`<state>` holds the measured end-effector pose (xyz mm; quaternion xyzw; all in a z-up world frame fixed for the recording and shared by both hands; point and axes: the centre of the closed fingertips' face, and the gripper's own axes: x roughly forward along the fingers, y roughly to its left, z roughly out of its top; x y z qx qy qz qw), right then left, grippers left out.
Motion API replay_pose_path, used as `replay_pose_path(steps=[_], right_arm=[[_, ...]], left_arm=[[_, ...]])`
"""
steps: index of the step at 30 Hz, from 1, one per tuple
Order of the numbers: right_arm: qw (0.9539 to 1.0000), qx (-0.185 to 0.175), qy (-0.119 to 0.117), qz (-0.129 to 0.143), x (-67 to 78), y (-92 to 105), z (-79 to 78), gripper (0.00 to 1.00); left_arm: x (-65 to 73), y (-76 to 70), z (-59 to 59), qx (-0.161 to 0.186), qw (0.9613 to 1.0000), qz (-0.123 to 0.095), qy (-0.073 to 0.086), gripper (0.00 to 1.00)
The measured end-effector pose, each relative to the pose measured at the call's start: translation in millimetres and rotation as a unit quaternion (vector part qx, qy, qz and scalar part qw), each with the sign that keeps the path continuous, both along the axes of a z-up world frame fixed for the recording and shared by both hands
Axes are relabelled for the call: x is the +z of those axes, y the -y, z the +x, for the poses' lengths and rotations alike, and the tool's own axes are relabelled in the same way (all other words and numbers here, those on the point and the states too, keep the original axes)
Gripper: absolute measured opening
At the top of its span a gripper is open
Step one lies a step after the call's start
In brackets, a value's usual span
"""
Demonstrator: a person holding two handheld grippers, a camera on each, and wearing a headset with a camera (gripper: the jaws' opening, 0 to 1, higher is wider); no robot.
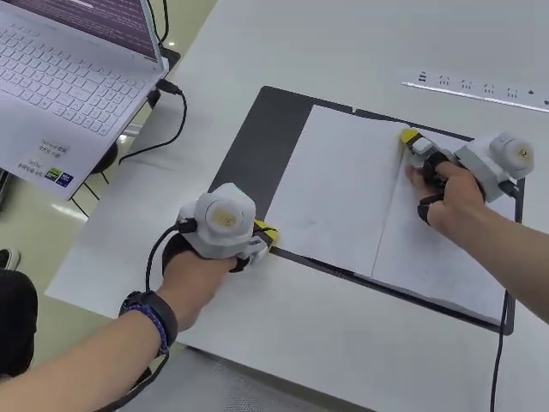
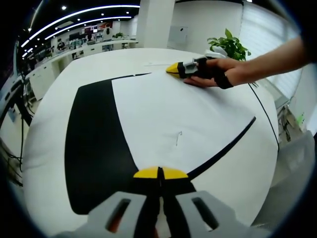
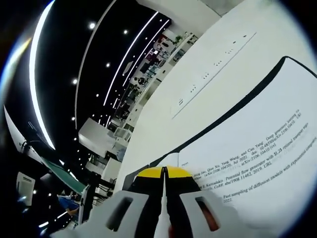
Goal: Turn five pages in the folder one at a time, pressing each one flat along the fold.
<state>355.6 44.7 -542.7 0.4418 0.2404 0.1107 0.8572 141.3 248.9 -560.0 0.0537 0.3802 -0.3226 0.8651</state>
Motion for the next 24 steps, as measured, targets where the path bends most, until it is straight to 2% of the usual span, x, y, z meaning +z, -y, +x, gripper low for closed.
replay_pose_path(steps=[7,12,16,20,24], right_arm=[[1.0,-0.009,-0.003,-0.001,-5.8,2.4,10.7,0.0],[1.0,-0.001,-0.003,0.005,-8.5,3.1,11.4,0.0],[0.9998,0.018,0.002,-0.007,-8.2,-1.6,3.5,0.0],[0.9995,0.031,0.002,-0.004,-9.4,-3.8,-2.6,0.0],[0.9986,0.052,0.003,-0.013,-8.3,-8.9,-14.5,0.0]], left_arm=[[0.3,-0.2,-0.2,-0.002,1.0,0.001,0.001,0.0],[0.5,0.0,-0.3,-0.007,1.0,0.005,0.003,0.0],[0.6,-0.2,-0.1,-0.008,1.0,0.004,0.002,0.0],[0.5,-0.2,-0.2,-0.009,0.9999,0.006,0.003,0.0],[0.5,-0.1,-0.2,-0.009,0.9999,0.006,0.002,0.0]])
